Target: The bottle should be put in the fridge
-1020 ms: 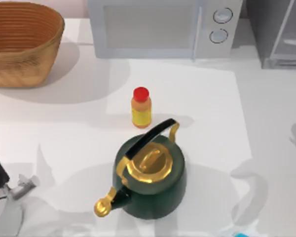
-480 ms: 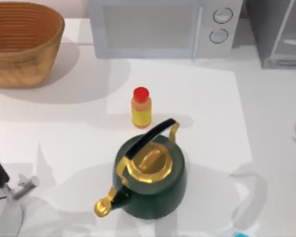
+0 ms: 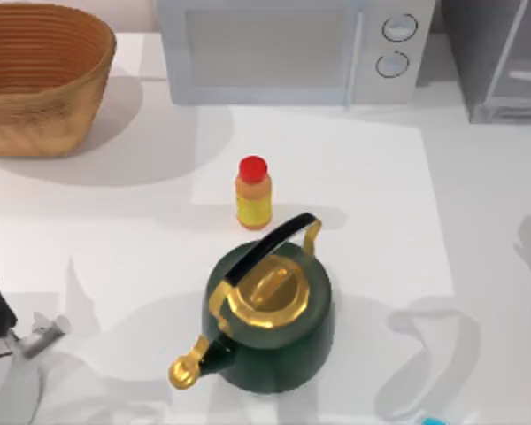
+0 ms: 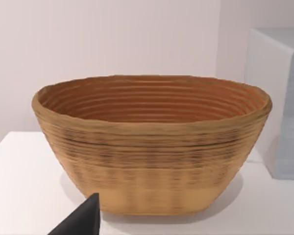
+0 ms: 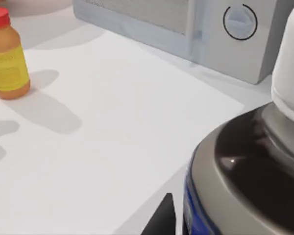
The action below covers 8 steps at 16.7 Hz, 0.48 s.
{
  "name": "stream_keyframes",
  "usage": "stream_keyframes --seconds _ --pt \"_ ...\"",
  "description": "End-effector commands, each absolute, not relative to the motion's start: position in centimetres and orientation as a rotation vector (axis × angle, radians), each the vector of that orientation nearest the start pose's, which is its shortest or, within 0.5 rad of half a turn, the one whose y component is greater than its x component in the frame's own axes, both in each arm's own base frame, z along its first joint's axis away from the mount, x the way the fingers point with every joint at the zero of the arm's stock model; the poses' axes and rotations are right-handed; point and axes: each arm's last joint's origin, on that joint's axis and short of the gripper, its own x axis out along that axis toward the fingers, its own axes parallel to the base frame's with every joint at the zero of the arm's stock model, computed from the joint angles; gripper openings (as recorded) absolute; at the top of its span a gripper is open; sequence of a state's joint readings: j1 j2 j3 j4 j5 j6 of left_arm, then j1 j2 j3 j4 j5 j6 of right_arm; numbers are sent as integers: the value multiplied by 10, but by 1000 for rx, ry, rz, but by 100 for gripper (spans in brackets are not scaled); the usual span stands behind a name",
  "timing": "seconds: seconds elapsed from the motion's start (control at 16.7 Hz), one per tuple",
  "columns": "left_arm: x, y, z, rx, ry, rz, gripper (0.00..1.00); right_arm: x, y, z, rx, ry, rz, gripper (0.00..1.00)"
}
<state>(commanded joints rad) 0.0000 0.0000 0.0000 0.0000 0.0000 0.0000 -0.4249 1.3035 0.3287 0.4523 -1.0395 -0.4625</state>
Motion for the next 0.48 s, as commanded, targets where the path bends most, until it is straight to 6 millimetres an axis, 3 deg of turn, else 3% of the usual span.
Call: stream_keyframes --seconds 0.48 --pt "106 -1 160 0 0 0 100 148 -18 177 -149 178 326 1"
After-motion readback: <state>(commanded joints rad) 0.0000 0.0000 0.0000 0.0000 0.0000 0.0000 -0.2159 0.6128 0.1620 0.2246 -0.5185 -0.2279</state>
